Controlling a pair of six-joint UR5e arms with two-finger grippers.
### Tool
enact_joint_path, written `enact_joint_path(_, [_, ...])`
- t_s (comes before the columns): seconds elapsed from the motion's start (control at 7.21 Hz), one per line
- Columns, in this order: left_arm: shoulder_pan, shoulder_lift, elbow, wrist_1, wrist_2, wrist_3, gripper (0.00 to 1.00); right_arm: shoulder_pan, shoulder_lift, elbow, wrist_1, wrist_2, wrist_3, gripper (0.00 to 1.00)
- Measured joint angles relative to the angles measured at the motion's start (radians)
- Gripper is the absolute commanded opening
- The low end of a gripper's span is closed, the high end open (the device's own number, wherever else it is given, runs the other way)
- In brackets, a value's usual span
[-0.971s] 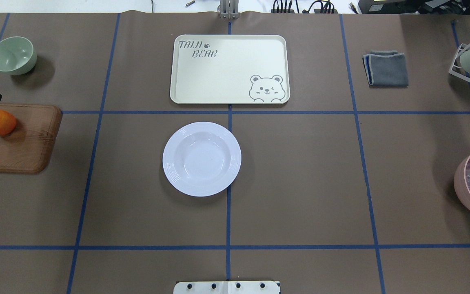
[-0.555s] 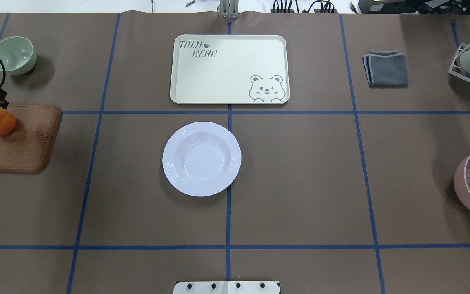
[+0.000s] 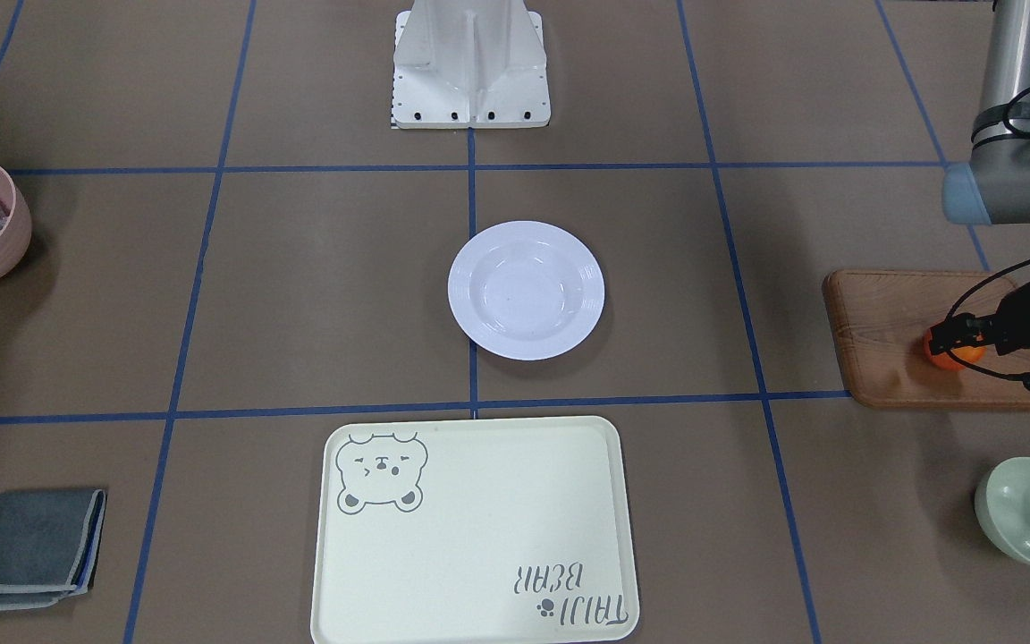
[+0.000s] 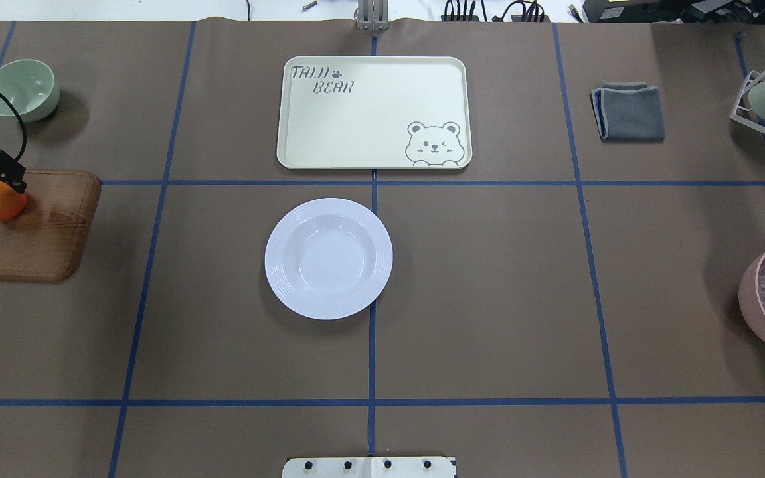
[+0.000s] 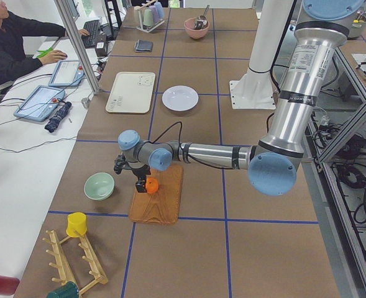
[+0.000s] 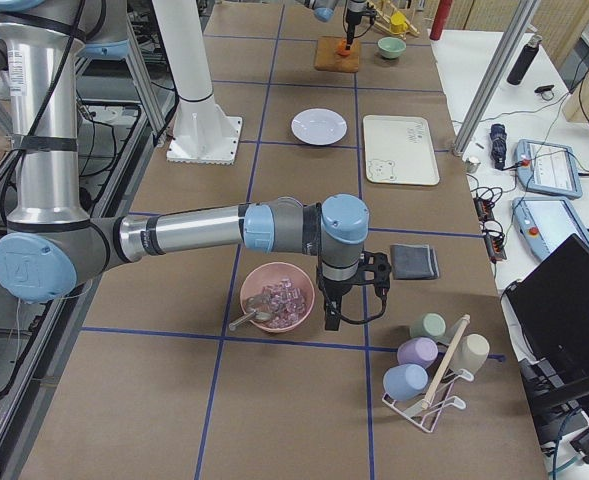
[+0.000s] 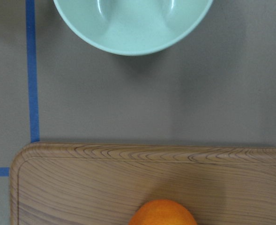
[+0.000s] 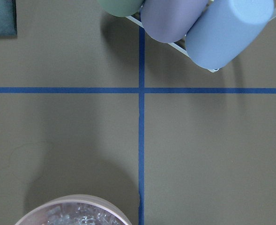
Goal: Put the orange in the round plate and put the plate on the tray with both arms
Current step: 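Lower the left gripper onto the orange on the wooden tray and grasp it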
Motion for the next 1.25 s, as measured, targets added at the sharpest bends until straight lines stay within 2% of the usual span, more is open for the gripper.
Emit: enact_joint_path(1.25, [0.007, 0.000, 0.022, -0.012, -0.008, 0.006, 0.98, 0.000, 0.002, 0.001, -0.009, 0.008, 0.001, 1.00])
